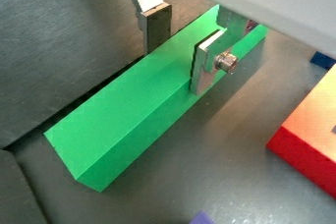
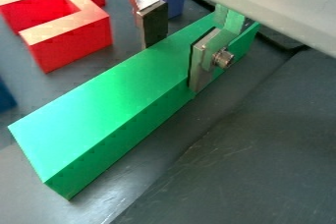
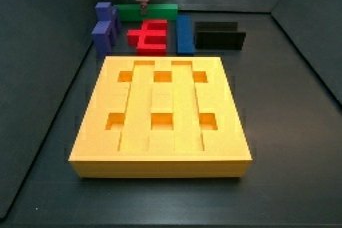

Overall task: Pick up the green object. Move up. Move to above the board. Insert the green object.
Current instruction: Pick up the green object.

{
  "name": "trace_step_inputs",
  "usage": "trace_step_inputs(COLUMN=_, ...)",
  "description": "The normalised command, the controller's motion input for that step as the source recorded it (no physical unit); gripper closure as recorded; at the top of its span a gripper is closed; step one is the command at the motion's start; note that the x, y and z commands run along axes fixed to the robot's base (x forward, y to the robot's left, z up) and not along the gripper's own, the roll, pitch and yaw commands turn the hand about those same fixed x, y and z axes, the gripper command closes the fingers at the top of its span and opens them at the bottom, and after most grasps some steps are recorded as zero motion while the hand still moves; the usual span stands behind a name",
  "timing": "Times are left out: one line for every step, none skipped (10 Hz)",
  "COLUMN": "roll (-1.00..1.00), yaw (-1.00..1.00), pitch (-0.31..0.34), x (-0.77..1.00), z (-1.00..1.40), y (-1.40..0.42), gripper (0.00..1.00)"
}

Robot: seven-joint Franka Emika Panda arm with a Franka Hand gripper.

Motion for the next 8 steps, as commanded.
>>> trace_step_inputs(roll=0.0, yaw=0.0, pitch=0.0, x=0.0, z=0.0, y=0.0, gripper=1.0)
trace_step_inputs(roll=0.0, yaw=0.0, pitch=0.0, x=0.0, z=0.0, y=0.0, gripper=1.0)
trace_step_inputs(roll=0.0, yaw=0.0, pitch=0.0, x=0.0, z=0.0, y=0.0, gripper=1.0)
trace_step_inputs(roll=0.0, yaw=0.0, pitch=0.0, x=0.0, z=0.0, y=0.0, gripper=1.0)
trace_step_inputs(roll=0.0, yaw=0.0, pitch=0.0, x=0.0, z=0.0, y=0.0, gripper=1.0)
trace_step_inputs(roll=0.0, yaw=0.0, pitch=0.0, x=0.0, z=0.0, y=0.0, gripper=1.0)
trace_step_inputs(roll=0.0, yaw=0.0, pitch=0.0, x=0.0, z=0.0, y=0.0, gripper=1.0)
trace_step_inputs(roll=0.0, yaw=0.0, pitch=0.0, x=0.0, z=0.0, y=0.0, gripper=1.0)
